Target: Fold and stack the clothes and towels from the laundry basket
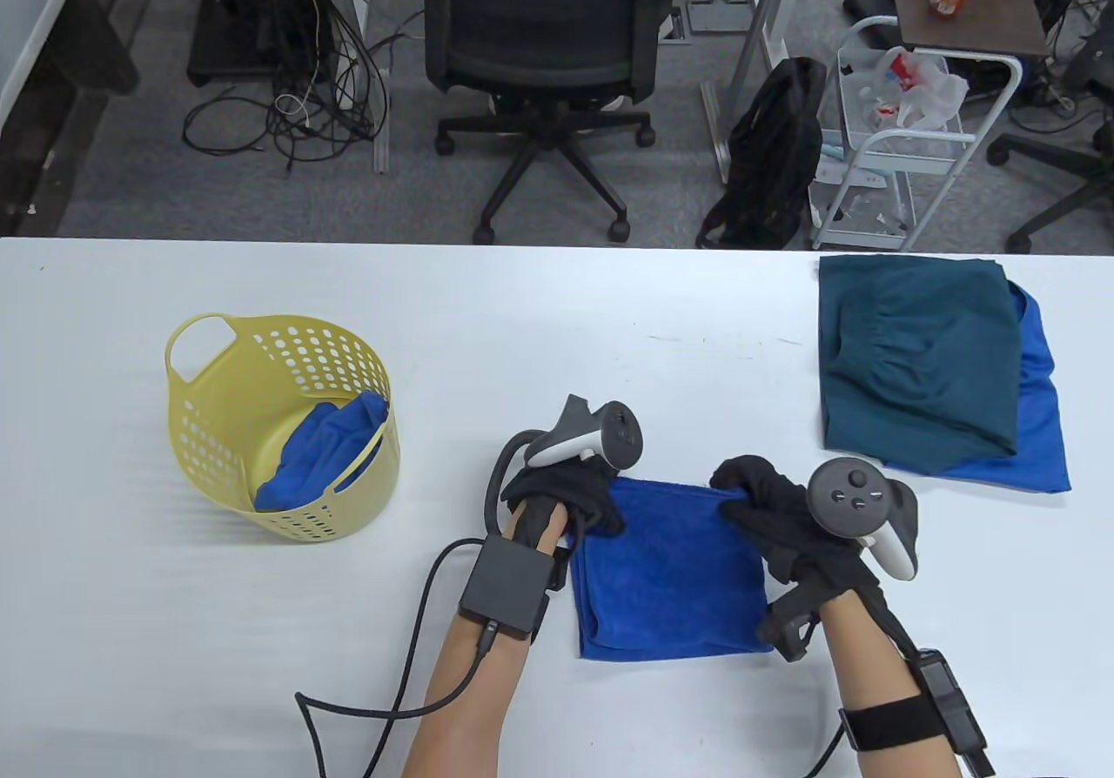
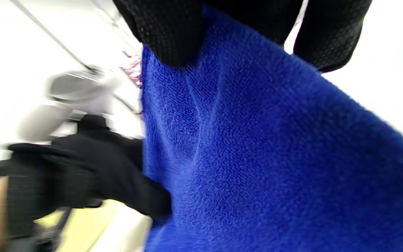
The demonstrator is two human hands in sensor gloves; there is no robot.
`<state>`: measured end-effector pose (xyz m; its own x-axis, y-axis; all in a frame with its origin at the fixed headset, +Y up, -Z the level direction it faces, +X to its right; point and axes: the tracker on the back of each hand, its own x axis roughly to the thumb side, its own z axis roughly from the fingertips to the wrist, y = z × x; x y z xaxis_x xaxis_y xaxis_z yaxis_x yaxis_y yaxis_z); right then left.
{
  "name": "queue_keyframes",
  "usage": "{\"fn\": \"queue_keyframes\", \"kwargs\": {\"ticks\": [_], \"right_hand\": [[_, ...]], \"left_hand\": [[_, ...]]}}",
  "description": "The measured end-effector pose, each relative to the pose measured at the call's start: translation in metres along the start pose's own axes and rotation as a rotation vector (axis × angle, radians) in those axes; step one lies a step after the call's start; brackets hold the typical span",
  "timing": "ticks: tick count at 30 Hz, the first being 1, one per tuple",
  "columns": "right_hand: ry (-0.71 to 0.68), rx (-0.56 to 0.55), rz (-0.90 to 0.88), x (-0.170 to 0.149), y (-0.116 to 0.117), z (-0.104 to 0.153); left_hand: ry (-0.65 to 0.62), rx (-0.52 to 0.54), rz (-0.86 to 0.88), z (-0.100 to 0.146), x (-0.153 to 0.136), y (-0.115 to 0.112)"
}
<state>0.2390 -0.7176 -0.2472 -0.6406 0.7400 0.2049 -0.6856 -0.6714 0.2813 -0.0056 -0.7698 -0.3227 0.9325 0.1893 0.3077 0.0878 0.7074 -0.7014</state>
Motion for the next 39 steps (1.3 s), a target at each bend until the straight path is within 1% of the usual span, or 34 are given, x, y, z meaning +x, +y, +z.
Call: {"fn": "queue_keyframes", "kwargs": {"ticks": [2,3,4,6,7,8,9,10,11,12,13,14,15,16,17,18,19,20,21,23,24,25,26,27,28,29,30,31,32,33,34,35,37,39], "right_hand": [[-0.046,0.004,-0.011,0.004,-0.006,0.009],[-0.053,-0.001,-0.027,0.004,-0.008,0.012],[-0.055,0.002,-0.048,0.003,-0.01,0.015],[-0.038,0.015,-0.078,0.001,-0.014,0.019],[-0.022,0.0,-0.082,0.002,-0.016,0.02],[0.017,-0.085,-0.065,0.004,-0.027,0.024],[0.05,-0.142,-0.037,0.005,-0.037,0.025],[0.13,-0.252,0.017,0.007,-0.059,0.028],[0.226,-0.38,0.059,0.009,-0.087,0.029],[0.288,-0.481,0.08,0.008,-0.108,0.03],[0.389,-0.645,0.088,0.005,-0.136,0.029],[0.464,-0.743,0.098,-0.001,-0.155,0.027],[0.556,-0.715,0.116,-0.012,-0.173,0.023],[0.647,-0.676,0.115,-0.017,-0.177,0.023],[0.738,-0.616,0.12,-0.021,-0.175,0.022],[0.706,-0.541,0.157,-0.022,-0.165,0.019],[0.652,-0.502,0.185,-0.021,-0.154,0.017],[0.576,-0.466,0.218,-0.018,-0.136,0.014],[0.526,-0.438,0.231,-0.016,-0.123,0.013],[0.387,-0.299,0.227,-0.008,-0.076,0.009],[0.343,-0.228,0.211,-0.004,-0.057,0.008],[0.294,-0.135,0.188,0.003,-0.034,0.006],[0.271,-0.082,0.177,0.006,-0.022,0.006],[0.235,-0.002,0.159,0.012,-0.005,0.005],[0.205,0.046,0.148,0.016,0.008,0.005],[0.184,0.08,0.148,0.02,0.018,0.005],[0.167,0.108,0.158,0.024,0.028,0.004],[0.16,0.119,0.168,0.025,0.032,0.003],[0.155,0.135,0.185,0.027,0.038,0.003],[0.156,0.143,0.195,0.029,0.042,0.003],[0.152,0.144,0.2,0.03,0.046,0.004],[0.147,0.142,0.199,0.03,0.047,0.005],[0.144,0.136,0.176,0.028,0.052,0.01],[0.145,0.138,0.159,0.024,0.055,0.014]], "left_hand": [[-0.074,0.09,0.012,0.008,-0.003,0.001],[-0.126,0.105,0.025,0.016,-0.006,0.003],[-0.168,0.088,0.028,0.027,-0.01,0.006],[-0.198,0.117,0.034,0.045,-0.014,0.017],[-0.22,0.115,0.052,0.049,-0.012,0.024],[-0.28,0.108,0.106,0.053,-0.004,0.04],[-0.306,0.113,0.146,0.053,0.004,0.052],[-0.324,0.136,0.191,0.053,0.02,0.075],[-0.329,0.216,0.239,0.054,0.038,0.1],[-0.319,0.322,0.289,0.056,0.05,0.116],[-0.298,0.492,0.388,0.059,0.062,0.132],[-0.278,0.586,0.446,0.062,0.068,0.139],[-0.253,0.667,0.47,0.067,0.072,0.145],[-0.258,0.683,0.44,0.071,0.073,0.144],[-0.282,0.689,0.365,0.076,0.07,0.139],[-0.298,0.682,0.296,0.084,0.066,0.129],[-0.292,0.684,0.256,0.091,0.061,0.119],[-0.273,0.697,0.197,0.102,0.052,0.104],[-0.26,0.699,0.158,0.109,0.047,0.096],[-0.213,0.684,0.025,0.14,0.028,0.072],[-0.184,0.69,-0.008,0.154,0.019,0.066],[-0.13,0.713,-0.038,0.177,0.005,0.059],[-0.09,0.739,-0.046,0.192,-0.007,0.057],[-0.03,0.784,-0.049,0.214,-0.024,0.055],[0.042,0.832,-0.043,0.236,-0.043,0.055],[0.107,0.855,-0.034,0.252,-0.059,0.056],[0.219,0.861,-0.016,0.269,-0.082,0.058],[0.288,0.844,0.0,0.277,-0.096,0.059],[0.395,0.794,0.048,0.285,-0.12,0.061],[0.461,0.732,0.1,0.286,-0.139,0.062],[0.501,0.642,0.158,0.281,-0.159,0.062],[0.514,0.551,0.207,0.273,-0.173,0.061],[0.483,0.307,0.338,0.248,-0.204,0.055],[0.482,0.267,0.42,0.23,-0.22,0.053]]}}
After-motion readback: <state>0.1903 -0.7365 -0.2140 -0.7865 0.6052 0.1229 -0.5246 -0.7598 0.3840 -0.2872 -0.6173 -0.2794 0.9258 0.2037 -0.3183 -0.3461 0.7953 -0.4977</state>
